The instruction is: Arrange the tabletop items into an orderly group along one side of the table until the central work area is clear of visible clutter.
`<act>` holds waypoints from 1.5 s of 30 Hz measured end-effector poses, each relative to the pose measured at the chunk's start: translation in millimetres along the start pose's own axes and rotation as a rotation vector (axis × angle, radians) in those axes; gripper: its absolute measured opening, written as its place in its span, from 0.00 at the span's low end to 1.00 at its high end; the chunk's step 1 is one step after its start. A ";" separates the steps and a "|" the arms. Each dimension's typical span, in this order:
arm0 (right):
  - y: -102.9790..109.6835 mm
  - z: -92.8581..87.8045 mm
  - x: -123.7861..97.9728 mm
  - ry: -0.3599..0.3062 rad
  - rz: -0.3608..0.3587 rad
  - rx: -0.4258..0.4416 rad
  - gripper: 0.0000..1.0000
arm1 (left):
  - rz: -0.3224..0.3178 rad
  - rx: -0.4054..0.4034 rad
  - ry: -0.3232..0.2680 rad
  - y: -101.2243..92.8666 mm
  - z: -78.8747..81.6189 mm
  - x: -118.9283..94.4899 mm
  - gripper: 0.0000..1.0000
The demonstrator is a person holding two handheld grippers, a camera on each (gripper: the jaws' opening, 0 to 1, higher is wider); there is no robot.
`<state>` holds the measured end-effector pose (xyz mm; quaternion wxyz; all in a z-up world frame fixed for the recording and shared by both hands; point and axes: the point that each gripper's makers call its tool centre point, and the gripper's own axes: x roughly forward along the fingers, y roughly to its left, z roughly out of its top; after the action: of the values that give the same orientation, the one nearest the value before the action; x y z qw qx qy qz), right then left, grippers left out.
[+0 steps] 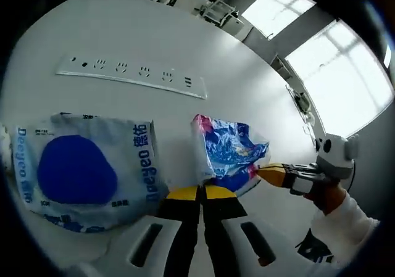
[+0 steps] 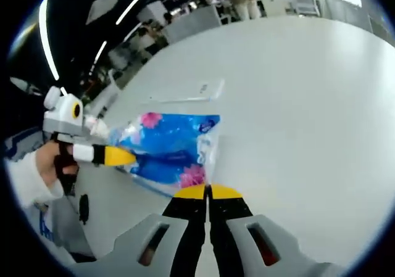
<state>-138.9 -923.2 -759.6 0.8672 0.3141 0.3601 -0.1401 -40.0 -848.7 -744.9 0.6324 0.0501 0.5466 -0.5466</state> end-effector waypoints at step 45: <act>-1.0 -24.5 7.2 -0.070 0.001 0.103 0.00 | 0.096 -0.053 -0.031 18.4 -11.7 16.1 0.00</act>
<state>-147.4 -908.3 -778.5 0.8620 0.3534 0.3217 -0.1691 -36.8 -843.9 -771.5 0.6672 0.0511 0.5479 -0.5019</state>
